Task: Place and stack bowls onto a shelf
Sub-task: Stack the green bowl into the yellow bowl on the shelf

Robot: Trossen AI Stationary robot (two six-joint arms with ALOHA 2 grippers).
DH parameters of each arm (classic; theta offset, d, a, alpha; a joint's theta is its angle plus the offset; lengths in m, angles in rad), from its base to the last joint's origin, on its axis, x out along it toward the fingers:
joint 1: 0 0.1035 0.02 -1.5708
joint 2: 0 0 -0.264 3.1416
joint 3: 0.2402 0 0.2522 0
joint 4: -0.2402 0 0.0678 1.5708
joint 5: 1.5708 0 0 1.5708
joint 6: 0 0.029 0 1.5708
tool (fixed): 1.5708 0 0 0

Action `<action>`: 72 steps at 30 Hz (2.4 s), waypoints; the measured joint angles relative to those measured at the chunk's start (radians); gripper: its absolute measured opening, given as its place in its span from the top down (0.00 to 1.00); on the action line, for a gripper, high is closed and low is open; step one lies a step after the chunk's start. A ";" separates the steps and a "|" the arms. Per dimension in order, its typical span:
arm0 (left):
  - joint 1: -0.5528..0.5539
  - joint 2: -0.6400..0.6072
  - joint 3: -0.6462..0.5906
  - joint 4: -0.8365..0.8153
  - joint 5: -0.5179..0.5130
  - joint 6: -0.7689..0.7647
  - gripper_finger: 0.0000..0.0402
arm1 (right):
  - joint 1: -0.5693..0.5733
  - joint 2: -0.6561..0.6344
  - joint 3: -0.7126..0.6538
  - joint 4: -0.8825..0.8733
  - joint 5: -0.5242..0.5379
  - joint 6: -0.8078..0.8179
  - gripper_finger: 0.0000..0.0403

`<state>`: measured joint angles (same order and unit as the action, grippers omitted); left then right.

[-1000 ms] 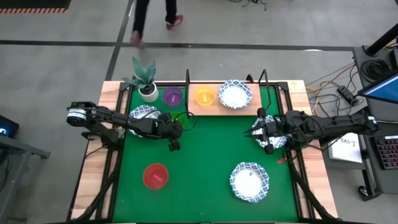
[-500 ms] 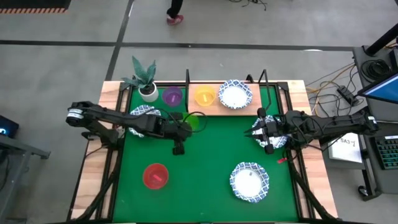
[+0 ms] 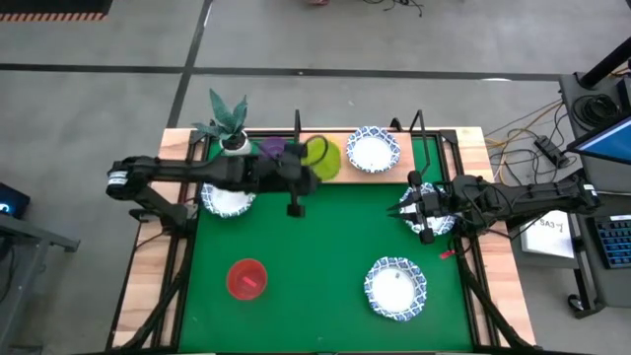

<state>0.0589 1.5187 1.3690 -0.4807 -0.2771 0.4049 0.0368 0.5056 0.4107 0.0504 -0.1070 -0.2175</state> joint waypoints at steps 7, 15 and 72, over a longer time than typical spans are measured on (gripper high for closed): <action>0.112 0.081 0.035 0.045 0.059 0.024 1.00 | 0.000 -0.001 0.000 0.001 0.000 -0.002 0.87; 0.187 0.247 0.137 0.018 0.059 0.066 1.00 | 0.000 0.000 0.000 0.001 0.000 -0.002 0.87; 0.254 0.407 0.159 -0.012 0.051 0.005 0.82 | 0.000 0.000 0.000 -0.015 0.003 -0.010 0.87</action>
<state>0.3130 1.9259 1.5276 -0.4926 -0.2260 0.4095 0.0368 0.5053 0.4110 0.0349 -0.1043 -0.2276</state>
